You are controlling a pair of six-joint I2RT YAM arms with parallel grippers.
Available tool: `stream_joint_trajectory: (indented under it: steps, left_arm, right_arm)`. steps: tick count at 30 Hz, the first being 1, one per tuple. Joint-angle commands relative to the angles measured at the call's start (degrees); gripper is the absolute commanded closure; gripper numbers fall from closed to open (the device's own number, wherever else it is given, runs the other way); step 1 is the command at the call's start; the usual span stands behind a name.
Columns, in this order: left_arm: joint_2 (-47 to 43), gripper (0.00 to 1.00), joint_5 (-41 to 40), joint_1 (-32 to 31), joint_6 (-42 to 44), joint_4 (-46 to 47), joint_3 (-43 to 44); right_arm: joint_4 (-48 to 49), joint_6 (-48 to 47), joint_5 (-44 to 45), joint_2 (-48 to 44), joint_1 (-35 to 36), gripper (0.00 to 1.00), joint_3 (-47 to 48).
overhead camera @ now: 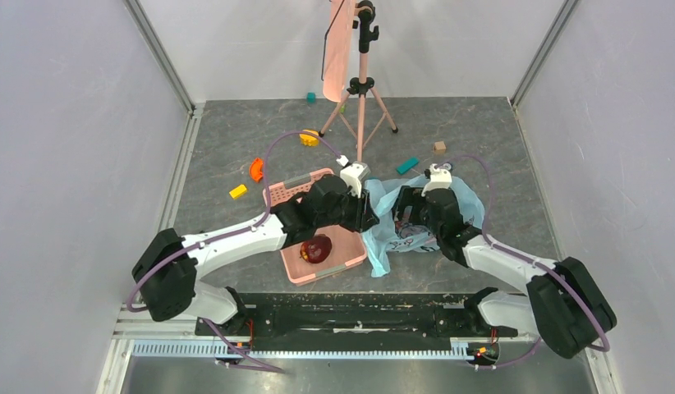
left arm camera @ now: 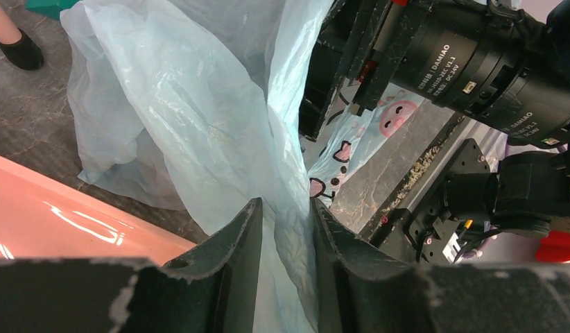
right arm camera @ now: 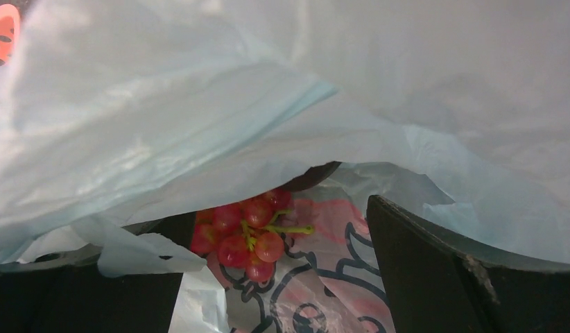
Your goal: Take the fake fruits out of the plastic bag
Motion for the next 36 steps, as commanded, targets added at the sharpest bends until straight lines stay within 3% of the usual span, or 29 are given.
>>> stream_joint_trajectory:
  steps: [1, 7, 8, 10, 15, 19, 23, 26, 36]
  left_arm:
    - [1.2, 0.63, 1.6, 0.8, 2.0, 1.9, 2.9]
    - [2.8, 0.63, 2.4, 1.5, 1.5, 1.9, 3.8]
    - [3.1, 0.59, 2.5, 1.6, 1.5, 1.9, 4.1]
    - [3.4, 0.38, 2.5, 1.9, 1.6, -0.5, 4.7]
    - [-1.1, 0.12, 2.3, 3.4, 1.8, -5.2, 6.8]
    - [-5.1, 0.09, 1.9, 5.5, 2.1, -7.6, 9.6]
    - [-2.9, 0.09, 3.9, 9.7, -0.2, -5.1, 11.5]
    - [3.0, 0.12, 6.6, 12.1, -1.7, -2.4, 14.6]
    - [29.9, 0.27, 9.5, 13.2, -1.9, -6.0, 37.6]
  right_arm:
    - [9.6, -1.9, -1.3, 3.4, -0.3, 0.03, 0.0]
    - [15.4, -2.6, 0.4, 8.3, -0.3, 0.02, 0.4]
    - [16.0, -2.4, 0.3, 9.1, -0.4, 0.02, 0.6]
    - [16.5, -2.2, -0.3, 10.4, -0.4, 0.02, 1.1]
    - [16.5, -2.3, -1.7, 7.8, -0.4, 0.03, -0.7]
    - [15.2, -2.9, -1.9, 4.4, -0.4, 0.04, -2.8]
    - [15.7, -3.3, -2.0, 1.8, -0.4, 0.05, -5.4]
    - [16.0, -3.9, -2.3, 1.3, -0.5, 0.06, -6.3]
    - [18.3, -4.9, -3.3, 1.5, -0.7, 0.06, -6.8]
